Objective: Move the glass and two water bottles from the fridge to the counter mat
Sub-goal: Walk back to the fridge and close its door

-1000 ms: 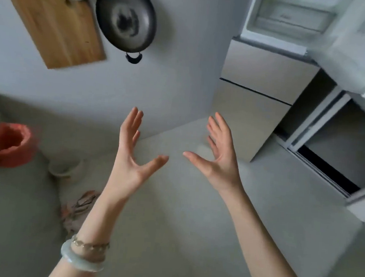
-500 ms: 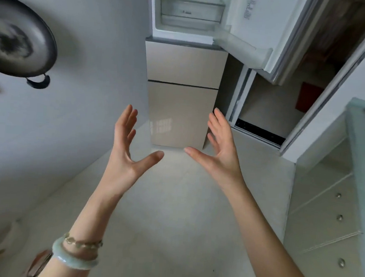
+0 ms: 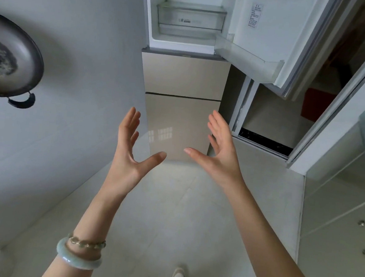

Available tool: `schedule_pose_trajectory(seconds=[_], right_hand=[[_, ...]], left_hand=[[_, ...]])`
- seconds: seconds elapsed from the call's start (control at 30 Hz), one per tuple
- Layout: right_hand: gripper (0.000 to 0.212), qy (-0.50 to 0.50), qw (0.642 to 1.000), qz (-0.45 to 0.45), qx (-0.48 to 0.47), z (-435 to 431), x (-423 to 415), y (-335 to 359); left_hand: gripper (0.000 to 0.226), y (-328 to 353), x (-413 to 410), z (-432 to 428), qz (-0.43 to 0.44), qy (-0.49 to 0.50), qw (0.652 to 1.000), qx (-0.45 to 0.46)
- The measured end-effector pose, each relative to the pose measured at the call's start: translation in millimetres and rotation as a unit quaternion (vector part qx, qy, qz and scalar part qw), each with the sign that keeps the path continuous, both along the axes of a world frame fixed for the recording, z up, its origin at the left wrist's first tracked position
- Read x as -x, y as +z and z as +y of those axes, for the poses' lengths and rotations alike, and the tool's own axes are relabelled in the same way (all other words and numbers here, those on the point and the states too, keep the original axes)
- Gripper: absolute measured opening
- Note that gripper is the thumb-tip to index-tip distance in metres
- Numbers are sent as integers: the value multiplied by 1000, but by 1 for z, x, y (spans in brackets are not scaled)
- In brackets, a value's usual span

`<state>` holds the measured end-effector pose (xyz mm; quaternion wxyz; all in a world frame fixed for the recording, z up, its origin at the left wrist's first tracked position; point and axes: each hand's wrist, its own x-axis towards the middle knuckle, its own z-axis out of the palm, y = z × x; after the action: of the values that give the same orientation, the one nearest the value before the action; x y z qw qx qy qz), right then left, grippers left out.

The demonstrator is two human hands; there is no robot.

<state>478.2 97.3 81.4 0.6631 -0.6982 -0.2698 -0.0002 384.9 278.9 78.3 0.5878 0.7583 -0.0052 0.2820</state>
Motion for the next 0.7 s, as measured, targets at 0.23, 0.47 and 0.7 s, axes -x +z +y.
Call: schedule_pose_trajectory(seconds=[0.23,0.47,0.7], right_hand=[[93,9,1000,-9,0,17,-102,20],[93,3,1000,-17,-1,31,-176,35],[91,-18,999,-36,-2,45,-230,34]], left_hand=[[97,19,-103,18,-20,10,1000,-7],[96,38,-175,33,-23,21,999,-22],[97,48,-236,45,-24,10,999,-43]])
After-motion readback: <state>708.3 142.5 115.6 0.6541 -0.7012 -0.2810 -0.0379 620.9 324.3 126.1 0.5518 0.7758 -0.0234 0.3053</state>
